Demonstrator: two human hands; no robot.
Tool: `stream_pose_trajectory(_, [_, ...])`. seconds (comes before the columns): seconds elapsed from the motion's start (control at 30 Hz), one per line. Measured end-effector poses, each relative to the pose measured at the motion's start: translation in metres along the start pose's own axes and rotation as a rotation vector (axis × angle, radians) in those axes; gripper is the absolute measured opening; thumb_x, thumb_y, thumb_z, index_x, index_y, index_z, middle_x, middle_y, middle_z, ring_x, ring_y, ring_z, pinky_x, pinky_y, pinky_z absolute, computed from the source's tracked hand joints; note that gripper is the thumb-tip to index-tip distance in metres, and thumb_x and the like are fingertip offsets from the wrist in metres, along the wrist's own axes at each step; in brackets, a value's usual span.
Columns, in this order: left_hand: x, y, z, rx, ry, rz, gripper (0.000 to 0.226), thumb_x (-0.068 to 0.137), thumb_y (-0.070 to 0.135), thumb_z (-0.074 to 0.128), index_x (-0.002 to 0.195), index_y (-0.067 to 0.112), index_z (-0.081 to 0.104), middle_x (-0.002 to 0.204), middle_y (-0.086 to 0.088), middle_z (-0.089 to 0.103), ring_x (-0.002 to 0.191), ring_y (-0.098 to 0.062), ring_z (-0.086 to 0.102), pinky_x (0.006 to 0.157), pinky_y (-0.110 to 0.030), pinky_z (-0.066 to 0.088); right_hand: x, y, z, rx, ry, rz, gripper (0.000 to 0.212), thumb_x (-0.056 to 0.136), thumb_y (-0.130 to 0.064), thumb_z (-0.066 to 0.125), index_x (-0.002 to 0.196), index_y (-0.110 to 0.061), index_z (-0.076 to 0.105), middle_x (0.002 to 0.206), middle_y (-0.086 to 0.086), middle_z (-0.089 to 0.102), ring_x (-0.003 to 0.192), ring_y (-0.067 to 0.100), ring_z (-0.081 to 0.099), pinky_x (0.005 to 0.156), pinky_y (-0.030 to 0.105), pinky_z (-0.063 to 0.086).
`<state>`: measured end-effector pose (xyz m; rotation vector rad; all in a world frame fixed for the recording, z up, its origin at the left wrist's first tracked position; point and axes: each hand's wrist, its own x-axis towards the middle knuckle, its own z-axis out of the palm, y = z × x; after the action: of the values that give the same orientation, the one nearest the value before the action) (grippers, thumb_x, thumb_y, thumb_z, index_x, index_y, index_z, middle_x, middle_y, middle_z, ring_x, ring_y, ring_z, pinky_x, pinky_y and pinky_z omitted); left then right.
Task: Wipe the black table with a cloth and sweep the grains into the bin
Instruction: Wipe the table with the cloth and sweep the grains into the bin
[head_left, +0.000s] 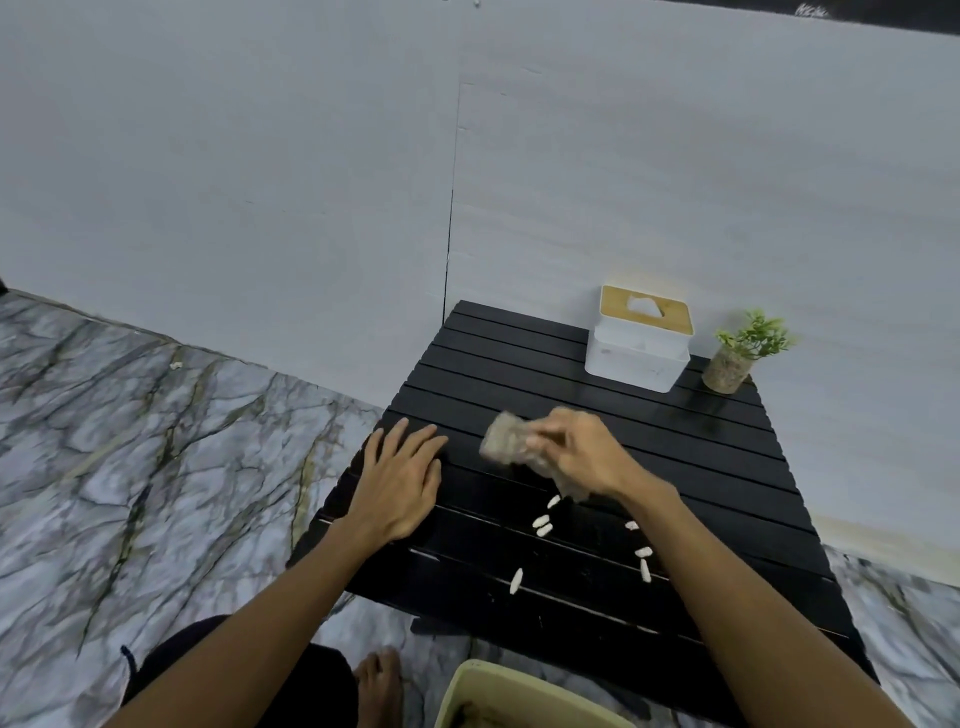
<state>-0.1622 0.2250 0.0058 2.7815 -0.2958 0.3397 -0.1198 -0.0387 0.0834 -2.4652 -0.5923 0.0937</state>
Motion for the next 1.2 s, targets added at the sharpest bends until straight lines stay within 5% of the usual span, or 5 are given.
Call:
stream_pose_trajectory(0.13, [0.008,0.006,0.004,-0.005,-0.018,0.017,0.058,0.095,0.043,0.017,0.137,0.024,0.051,0.148,0.005,0.045,0.144,-0.026,0.026,0.117,-0.049,0.011,0.023,0.018,-0.012,-0.274,0.253,0.096,0.021,0.100,-0.034,0.055,0.110,-0.027,0.072,0.092,0.001,0.060,0.096,0.028,0.055,0.082,0.045,0.049])
stream_pose_trajectory(0.4, [0.007,0.014,0.015,-0.001,-0.015,0.040,0.054,0.097,0.043,0.019,0.137,0.025,0.051,0.148,0.004,0.045,0.144,-0.025,0.027,0.117,-0.048,0.011,0.019,0.050,0.035,-0.452,0.058,0.131,0.042,0.103,-0.046,0.043,0.141,-0.031,0.051,0.131,0.003,0.045,0.116,0.028,0.044,0.099,0.048,0.038])
stream_pose_trajectory(0.8, [0.006,0.017,0.018,-0.007,-0.012,0.039,0.055,0.097,0.045,0.019,0.138,0.025,0.051,0.147,0.002,0.046,0.143,-0.026,0.029,0.117,-0.050,0.013,-0.039,0.040,0.021,-0.044,-0.100,0.045,0.022,0.103,-0.029,0.053,0.115,-0.024,0.071,0.096,-0.002,0.051,0.093,0.017,0.050,0.084,0.028,0.040])
stream_pose_trajectory(1.0, [0.012,0.020,0.017,-0.014,-0.016,0.057,0.054,0.097,0.046,0.021,0.137,0.025,0.051,0.147,0.002,0.047,0.143,-0.027,0.029,0.116,-0.051,0.015,-0.047,0.043,-0.042,0.481,0.324,0.454,0.028,0.104,-0.026,0.050,0.128,-0.024,0.064,0.109,-0.002,0.066,0.085,0.013,0.067,0.067,0.022,0.052])
stream_pose_trajectory(1.2, [0.010,0.021,0.022,-0.029,-0.041,0.062,0.058,0.097,0.049,0.018,0.141,0.025,0.048,0.151,0.002,0.041,0.144,-0.024,0.028,0.117,-0.049,0.014,-0.070,0.126,-0.061,-0.073,0.481,0.710,0.053,0.094,-0.048,0.033,0.124,-0.018,0.065,0.115,0.020,0.067,0.098,0.037,0.060,0.089,0.045,0.050])
